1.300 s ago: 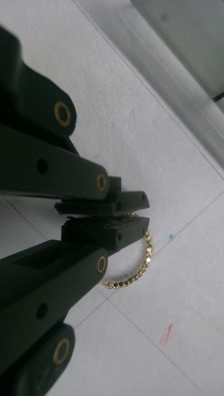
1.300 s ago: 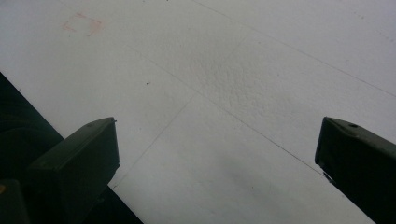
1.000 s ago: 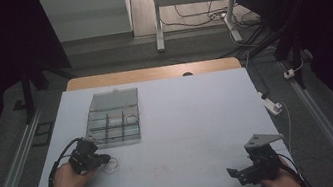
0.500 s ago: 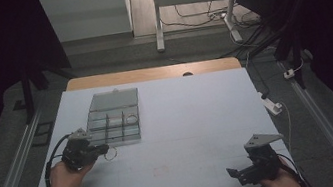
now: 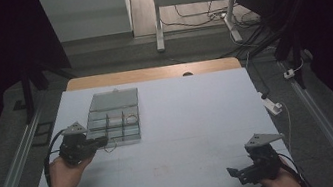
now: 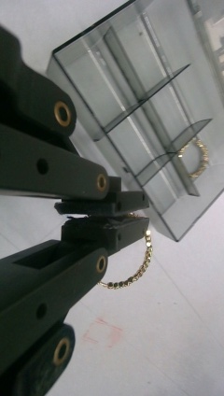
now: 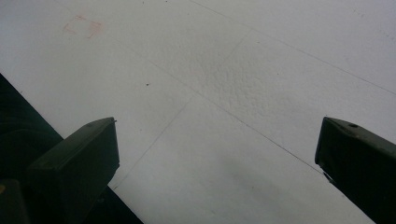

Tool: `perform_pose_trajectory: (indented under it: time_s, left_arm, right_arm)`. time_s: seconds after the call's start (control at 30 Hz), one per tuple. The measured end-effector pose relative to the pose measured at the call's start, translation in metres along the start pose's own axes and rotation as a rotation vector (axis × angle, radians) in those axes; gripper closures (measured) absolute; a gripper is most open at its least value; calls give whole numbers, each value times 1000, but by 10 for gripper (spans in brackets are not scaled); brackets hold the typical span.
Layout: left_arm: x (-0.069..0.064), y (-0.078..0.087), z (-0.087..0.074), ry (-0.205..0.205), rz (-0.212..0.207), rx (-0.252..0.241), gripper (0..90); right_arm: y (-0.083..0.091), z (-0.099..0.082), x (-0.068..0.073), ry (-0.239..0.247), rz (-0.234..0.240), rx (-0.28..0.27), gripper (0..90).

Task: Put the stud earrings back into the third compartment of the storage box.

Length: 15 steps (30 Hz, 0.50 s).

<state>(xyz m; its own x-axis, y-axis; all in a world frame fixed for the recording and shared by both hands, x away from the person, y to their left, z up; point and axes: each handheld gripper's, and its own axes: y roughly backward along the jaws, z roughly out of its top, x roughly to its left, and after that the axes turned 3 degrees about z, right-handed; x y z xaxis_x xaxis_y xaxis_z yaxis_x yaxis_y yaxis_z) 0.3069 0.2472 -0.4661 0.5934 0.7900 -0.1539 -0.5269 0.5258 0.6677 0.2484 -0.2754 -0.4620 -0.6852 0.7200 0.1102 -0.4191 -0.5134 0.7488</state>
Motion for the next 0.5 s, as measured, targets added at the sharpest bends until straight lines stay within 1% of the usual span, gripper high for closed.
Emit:
perform_pose_trajectory:
  time_s: [0.17,0.23,0.5]
  left_arm:
    - [3,0,10,9,-2,-40,863]
    - [3,-2,14,11,-10,-44,864]
    - [4,-15,29,-1,-7,-47,864]
  right_arm:
    - [0,0,0,-7,3,4,2]
    - [0,0,0,-7,2,4,2]
    - [0,0,-1,-9,3,5,2]
